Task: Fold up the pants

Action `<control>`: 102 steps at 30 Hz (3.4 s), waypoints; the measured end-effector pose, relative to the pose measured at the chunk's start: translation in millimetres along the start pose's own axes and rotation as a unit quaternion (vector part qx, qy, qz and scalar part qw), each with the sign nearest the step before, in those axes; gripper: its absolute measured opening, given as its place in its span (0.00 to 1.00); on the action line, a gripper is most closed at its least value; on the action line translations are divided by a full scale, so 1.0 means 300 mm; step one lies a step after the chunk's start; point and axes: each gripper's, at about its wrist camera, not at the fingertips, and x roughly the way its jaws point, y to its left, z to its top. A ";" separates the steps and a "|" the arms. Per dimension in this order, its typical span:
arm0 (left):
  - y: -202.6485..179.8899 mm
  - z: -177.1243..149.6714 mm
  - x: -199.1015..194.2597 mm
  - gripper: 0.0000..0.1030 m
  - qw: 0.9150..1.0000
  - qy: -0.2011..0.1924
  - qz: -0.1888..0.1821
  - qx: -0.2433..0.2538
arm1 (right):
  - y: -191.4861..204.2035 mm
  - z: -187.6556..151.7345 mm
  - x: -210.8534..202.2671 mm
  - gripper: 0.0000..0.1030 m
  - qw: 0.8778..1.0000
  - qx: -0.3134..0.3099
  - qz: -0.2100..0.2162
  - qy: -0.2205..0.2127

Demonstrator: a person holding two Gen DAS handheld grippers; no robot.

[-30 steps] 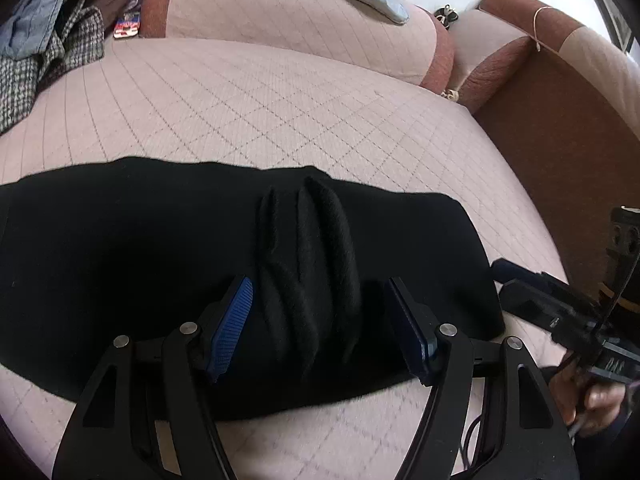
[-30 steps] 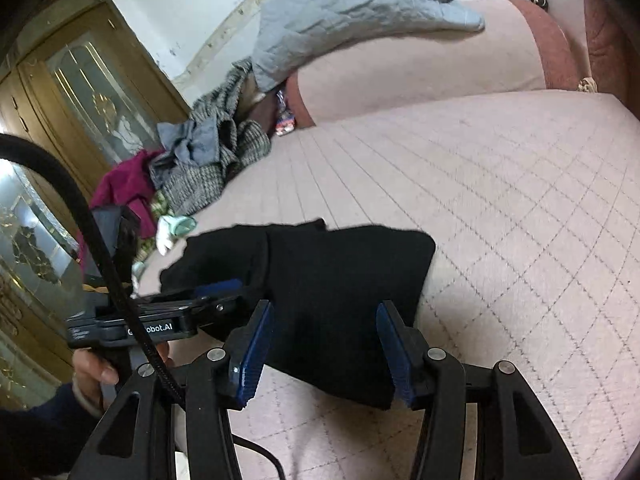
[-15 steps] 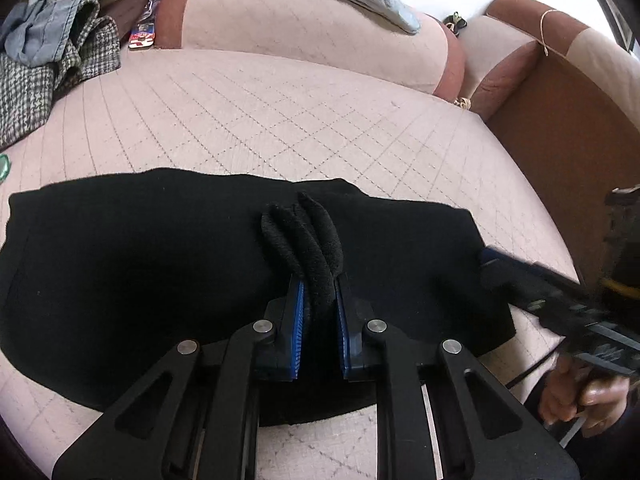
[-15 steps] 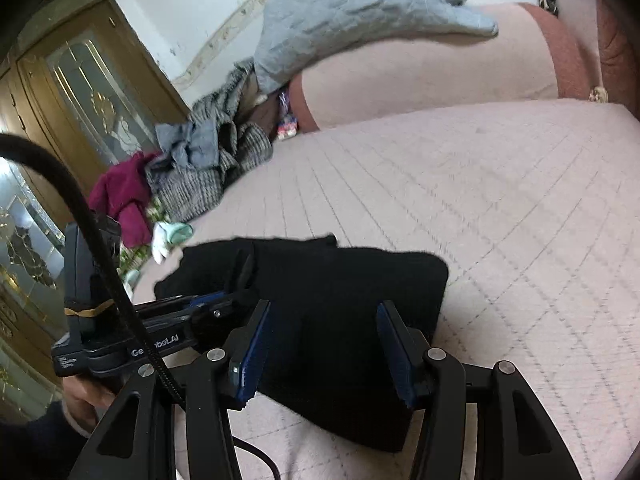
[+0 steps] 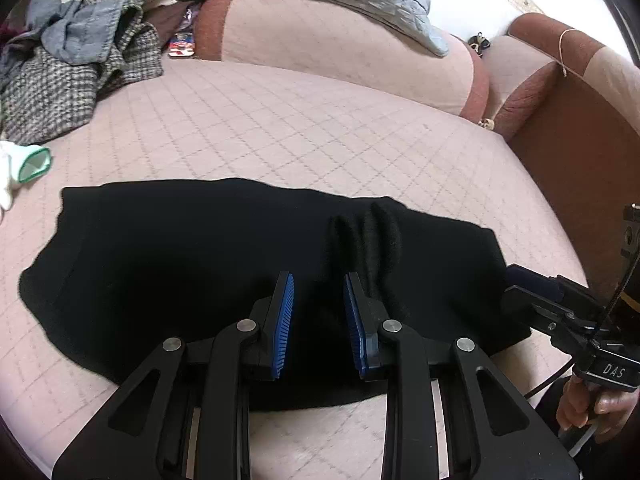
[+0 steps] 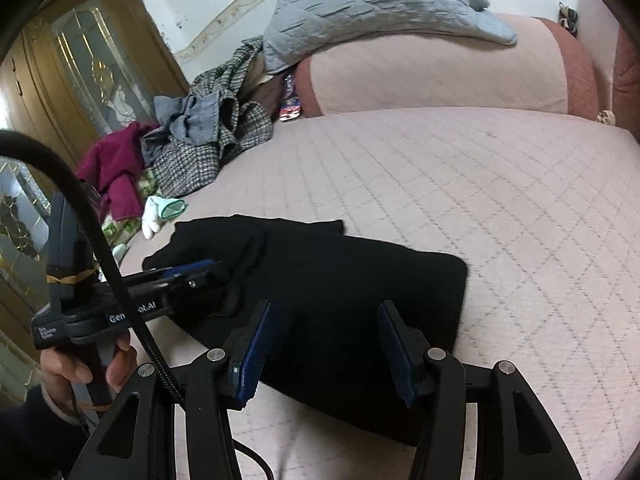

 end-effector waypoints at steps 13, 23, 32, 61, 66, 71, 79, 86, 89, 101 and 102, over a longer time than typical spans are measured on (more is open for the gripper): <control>0.089 -0.008 -0.052 0.24 0.999 -0.018 0.025 -0.015 | 0.136 -0.011 0.123 0.50 0.999 -0.016 0.015 0.027; 0.098 -0.008 -0.042 0.25 1.000 -0.004 0.016 -0.020 | 0.174 -0.020 0.192 0.50 0.998 -0.007 0.045 0.035; 0.159 -0.018 -0.066 0.46 0.999 -0.009 0.017 -0.049 | 0.201 0.006 0.177 0.50 0.998 -0.029 0.045 0.044; 0.531 -0.161 -0.196 0.51 0.955 -0.036 0.046 -0.292 | 0.458 0.249 0.543 0.51 0.975 -0.189 0.087 0.079; 0.528 -0.144 -0.173 0.51 0.957 -0.036 0.045 -0.284 | 0.513 0.289 0.630 0.52 0.967 -0.216 0.097 0.097; 0.542 -0.132 -0.153 0.55 0.954 -0.045 0.036 -0.295 | 0.573 0.319 0.708 0.57 0.952 -0.257 0.116 0.117; 0.525 -0.120 -0.130 0.67 0.957 -0.063 0.029 -0.281 | 0.626 0.320 0.825 0.57 0.936 -0.286 0.136 0.154; 0.543 -0.101 -0.120 0.27 0.962 -0.062 0.054 -0.260 | 0.653 0.301 0.843 0.20 0.936 -0.289 0.124 0.155; 0.537 -0.095 -0.144 0.19 0.964 -0.076 0.042 -0.250 | 0.644 0.328 0.778 0.16 0.941 -0.277 0.137 0.135; 0.199 -0.003 -0.338 0.15 0.975 -0.206 -0.054 -0.067 | 0.471 0.440 0.305 0.13 0.970 -0.189 0.156 -0.007; 0.155 0.000 -0.338 0.15 0.975 -0.207 -0.063 -0.049 | 0.432 0.435 0.245 0.13 0.972 -0.177 0.152 -0.019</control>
